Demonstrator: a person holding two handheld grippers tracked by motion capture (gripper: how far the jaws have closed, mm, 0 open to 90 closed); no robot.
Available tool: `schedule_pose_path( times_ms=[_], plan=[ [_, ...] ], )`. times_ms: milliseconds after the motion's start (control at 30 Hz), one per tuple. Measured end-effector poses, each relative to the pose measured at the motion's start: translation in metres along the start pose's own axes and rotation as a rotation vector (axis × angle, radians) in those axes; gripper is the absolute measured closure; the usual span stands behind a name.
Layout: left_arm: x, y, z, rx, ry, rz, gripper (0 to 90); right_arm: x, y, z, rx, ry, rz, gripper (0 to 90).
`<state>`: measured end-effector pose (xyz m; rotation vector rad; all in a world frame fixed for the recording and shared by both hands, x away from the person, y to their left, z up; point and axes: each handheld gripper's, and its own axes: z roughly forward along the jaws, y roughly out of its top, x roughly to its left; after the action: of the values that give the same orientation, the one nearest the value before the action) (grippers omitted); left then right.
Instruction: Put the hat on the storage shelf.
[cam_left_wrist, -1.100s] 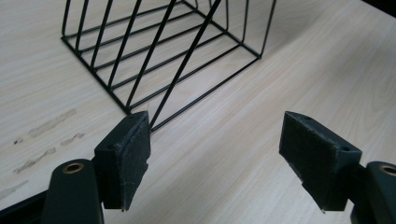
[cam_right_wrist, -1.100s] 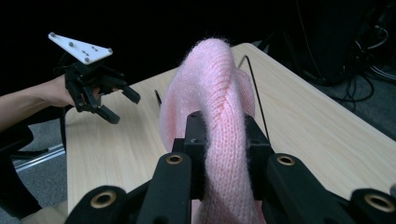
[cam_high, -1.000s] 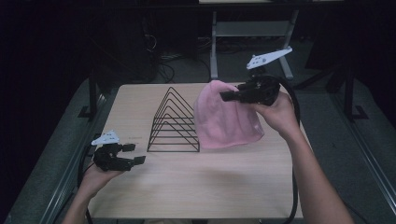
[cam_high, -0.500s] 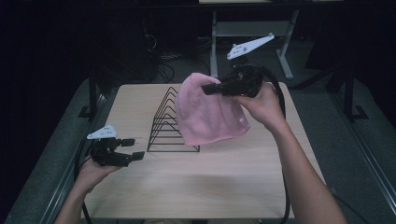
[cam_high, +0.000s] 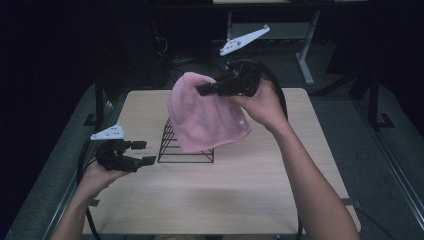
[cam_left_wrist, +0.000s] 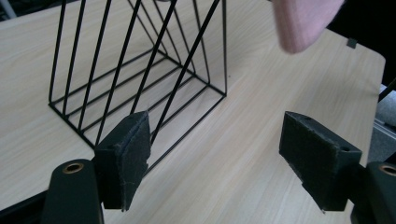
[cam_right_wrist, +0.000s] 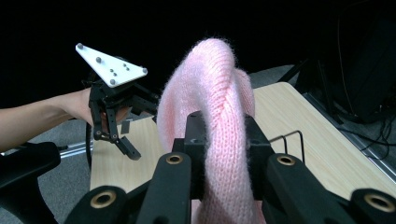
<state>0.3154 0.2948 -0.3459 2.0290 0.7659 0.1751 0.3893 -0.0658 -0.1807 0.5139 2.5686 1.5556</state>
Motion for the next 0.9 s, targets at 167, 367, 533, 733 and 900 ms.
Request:
schedule_pose_path(
  times_ms=[167,367,533,733,900],
  plan=[
    [-0.002,0.007,-0.002,-0.011,-0.020,0.006,24.7,0.002,0.008,0.007,0.002,0.012,-0.013,77.0],
    [-0.005,0.016,-0.003,-0.014,-0.038,0.021,24.6,0.007,0.017,0.013,-0.010,0.020,-0.026,77.0],
    [-0.009,0.026,-0.001,-0.017,-0.064,0.026,24.8,0.008,0.024,0.021,-0.016,0.022,-0.035,77.0],
    [-0.010,0.037,0.000,-0.027,-0.081,0.035,25.1,0.008,0.029,0.030,-0.022,0.027,-0.041,77.0],
    [-0.006,0.045,0.000,-0.033,-0.090,0.030,27.0,0.010,0.035,0.039,-0.032,0.036,-0.046,77.0]
  ],
)
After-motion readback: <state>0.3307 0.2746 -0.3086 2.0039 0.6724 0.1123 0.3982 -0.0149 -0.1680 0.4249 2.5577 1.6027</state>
